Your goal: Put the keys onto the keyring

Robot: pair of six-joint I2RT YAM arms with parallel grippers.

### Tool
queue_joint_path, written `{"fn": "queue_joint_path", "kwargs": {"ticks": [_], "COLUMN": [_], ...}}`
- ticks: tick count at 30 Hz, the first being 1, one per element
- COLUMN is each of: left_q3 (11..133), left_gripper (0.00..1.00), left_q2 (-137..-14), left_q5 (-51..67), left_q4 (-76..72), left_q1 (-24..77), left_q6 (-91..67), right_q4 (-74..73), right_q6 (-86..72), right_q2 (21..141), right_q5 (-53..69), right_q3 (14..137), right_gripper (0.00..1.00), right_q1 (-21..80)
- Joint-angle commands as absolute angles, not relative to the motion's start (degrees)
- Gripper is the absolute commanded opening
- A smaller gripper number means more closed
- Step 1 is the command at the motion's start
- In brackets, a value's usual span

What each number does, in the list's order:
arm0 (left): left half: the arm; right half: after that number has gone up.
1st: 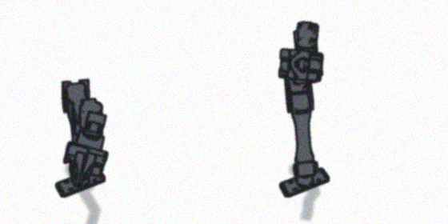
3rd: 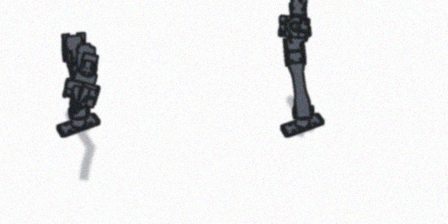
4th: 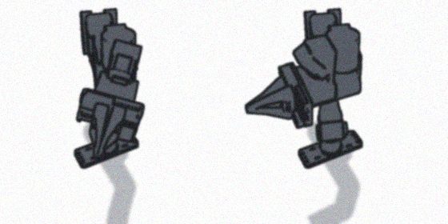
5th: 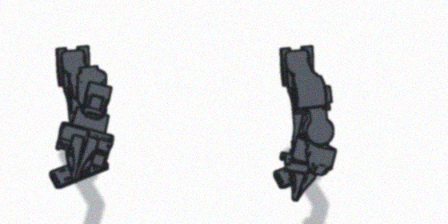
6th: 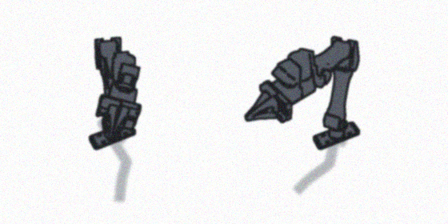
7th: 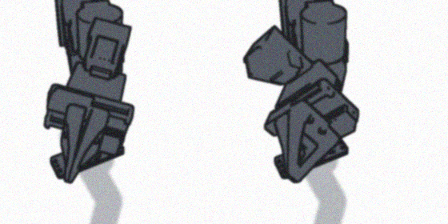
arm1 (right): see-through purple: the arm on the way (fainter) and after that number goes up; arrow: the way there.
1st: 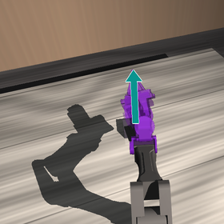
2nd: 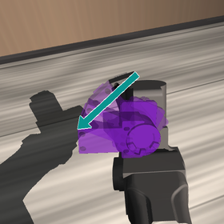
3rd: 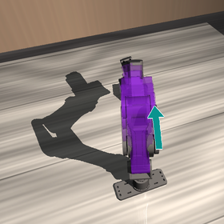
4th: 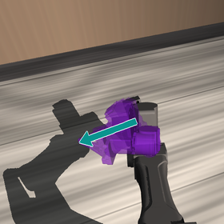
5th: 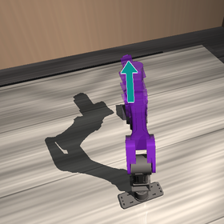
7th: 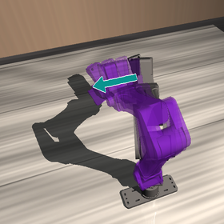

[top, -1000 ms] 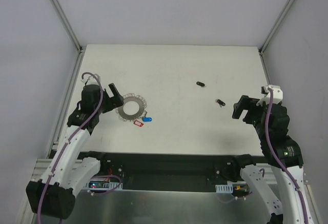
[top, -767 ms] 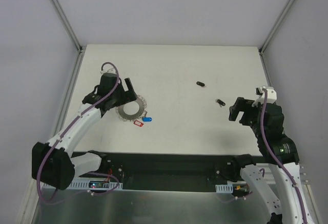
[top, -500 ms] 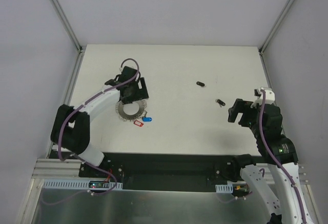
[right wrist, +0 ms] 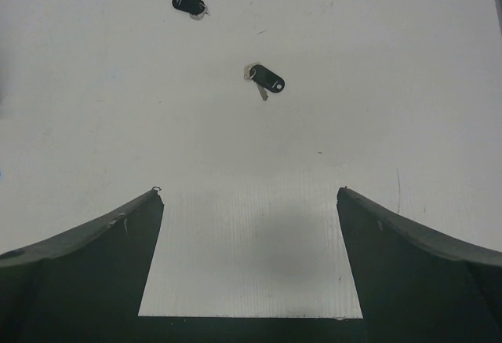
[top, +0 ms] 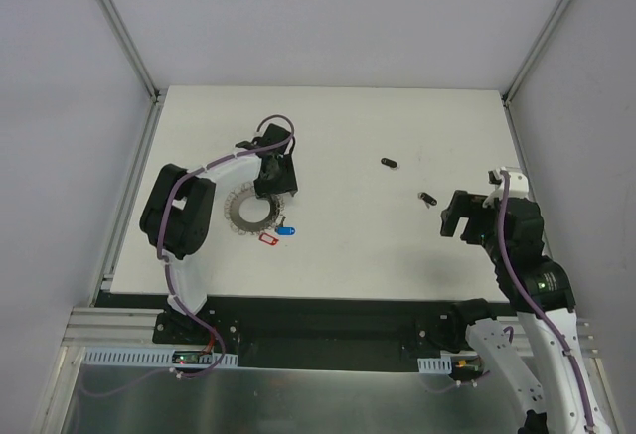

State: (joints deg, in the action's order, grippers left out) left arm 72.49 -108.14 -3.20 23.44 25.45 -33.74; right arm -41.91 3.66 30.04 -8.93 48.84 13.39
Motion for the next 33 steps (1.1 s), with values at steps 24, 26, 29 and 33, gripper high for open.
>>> {"fn": "queue_joint_path", "kwargs": {"ticks": [24, 26, 29, 33], "left_q3": [76.20, 76.38, 74.54, 69.71], "left_gripper": [0.59, 0.62, 0.64, 0.69], "left_q2": [-97.48, -94.14, -88.96, -80.97], "left_q5": [-1.56, -3.51, -6.15, -6.24], "left_q4": [26.28, 26.28, 26.28, 26.28], "left_q1": [41.49, 41.31, 39.91, 35.61], "left_q6": [-20.04, -20.47, -21.70, -22.50], "right_q4": [-36.48, -35.86, -33.58, -29.98], "right_q6": [5.88, 5.98, 5.54, 3.96], "right_q2": [35.59, 36.91, 39.54, 44.11], "right_q5": [8.14, 10.97, 15.02, 13.99], "right_q3": [45.97, 45.62, 43.96, 42.80], "right_gripper": [0.96, 0.96, 0.96, 0.98], "right_q1": [13.71, 14.06, 15.81, 22.47]}}
